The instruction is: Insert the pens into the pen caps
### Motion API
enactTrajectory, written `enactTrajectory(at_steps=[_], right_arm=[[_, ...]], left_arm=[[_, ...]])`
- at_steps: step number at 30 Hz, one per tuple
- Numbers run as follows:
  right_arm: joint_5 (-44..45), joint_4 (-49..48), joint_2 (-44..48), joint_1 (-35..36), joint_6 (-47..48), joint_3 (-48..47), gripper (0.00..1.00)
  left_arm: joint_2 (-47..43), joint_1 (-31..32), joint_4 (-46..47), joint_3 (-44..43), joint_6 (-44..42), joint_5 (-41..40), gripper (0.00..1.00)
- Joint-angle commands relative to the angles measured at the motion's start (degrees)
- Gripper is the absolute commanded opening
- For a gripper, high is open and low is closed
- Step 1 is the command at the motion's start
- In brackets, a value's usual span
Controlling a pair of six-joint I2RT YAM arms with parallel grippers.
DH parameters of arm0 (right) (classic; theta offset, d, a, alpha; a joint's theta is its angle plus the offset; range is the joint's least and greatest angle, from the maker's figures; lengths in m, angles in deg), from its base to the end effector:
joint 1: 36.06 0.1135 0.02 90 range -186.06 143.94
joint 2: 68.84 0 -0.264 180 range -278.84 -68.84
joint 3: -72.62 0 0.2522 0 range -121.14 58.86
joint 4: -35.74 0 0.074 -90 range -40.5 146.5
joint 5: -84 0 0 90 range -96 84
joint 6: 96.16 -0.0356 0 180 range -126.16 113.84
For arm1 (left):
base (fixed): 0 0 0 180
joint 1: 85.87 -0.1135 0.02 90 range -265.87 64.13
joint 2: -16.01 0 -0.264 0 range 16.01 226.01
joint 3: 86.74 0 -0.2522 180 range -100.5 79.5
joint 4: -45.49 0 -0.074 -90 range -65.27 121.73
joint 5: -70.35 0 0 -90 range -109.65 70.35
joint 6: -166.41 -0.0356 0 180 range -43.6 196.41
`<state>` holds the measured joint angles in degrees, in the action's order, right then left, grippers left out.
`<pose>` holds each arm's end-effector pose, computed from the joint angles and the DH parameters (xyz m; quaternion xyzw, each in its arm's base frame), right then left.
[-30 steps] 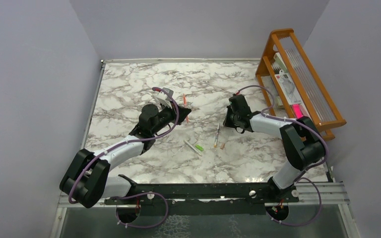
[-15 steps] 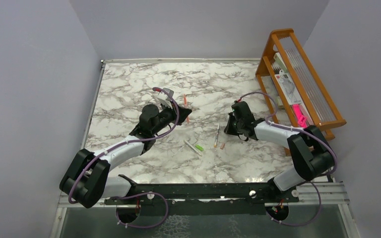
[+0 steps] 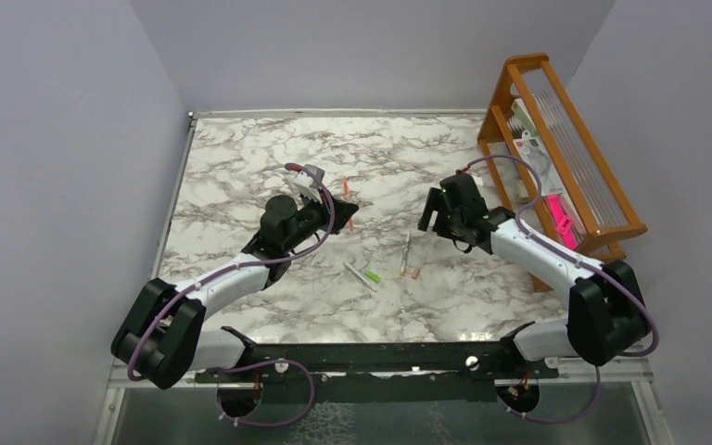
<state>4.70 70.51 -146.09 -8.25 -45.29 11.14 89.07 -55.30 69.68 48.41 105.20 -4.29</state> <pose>0.2452 0.1218 0.2183 0.1238 0.9295 0.1122 0.3288 0.2306 -0.1472 0.2392 0.1024 0.7234 -0.4195 0.5387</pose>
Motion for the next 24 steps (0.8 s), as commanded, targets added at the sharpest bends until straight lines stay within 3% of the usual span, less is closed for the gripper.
enactTrajectory(at_steps=[1,9,17,24], right_arm=[[8.2,12.6,-4.3,0.9,-6.4,-4.3,0.76],[6.8,13.1,-10.3,1.3,-15.3,-9.4,0.58],[6.8,16.2,-20.6,2.4,-17.0,-16.9,0.55],[7.6,16.3,-22.3,3.0,-18.4,-16.9,0.48]], left_arm=[[-0.6,0.4,0.7,0.5,0.3,-0.9,0.00],[-1.0,0.5,0.7,0.8,-0.1,-1.4,0.00],[-1.4,0.5,0.7,1.5,-0.5,-2.0,0.00],[-1.4,0.5,0.7,1.6,-0.5,-2.2,0.00]])
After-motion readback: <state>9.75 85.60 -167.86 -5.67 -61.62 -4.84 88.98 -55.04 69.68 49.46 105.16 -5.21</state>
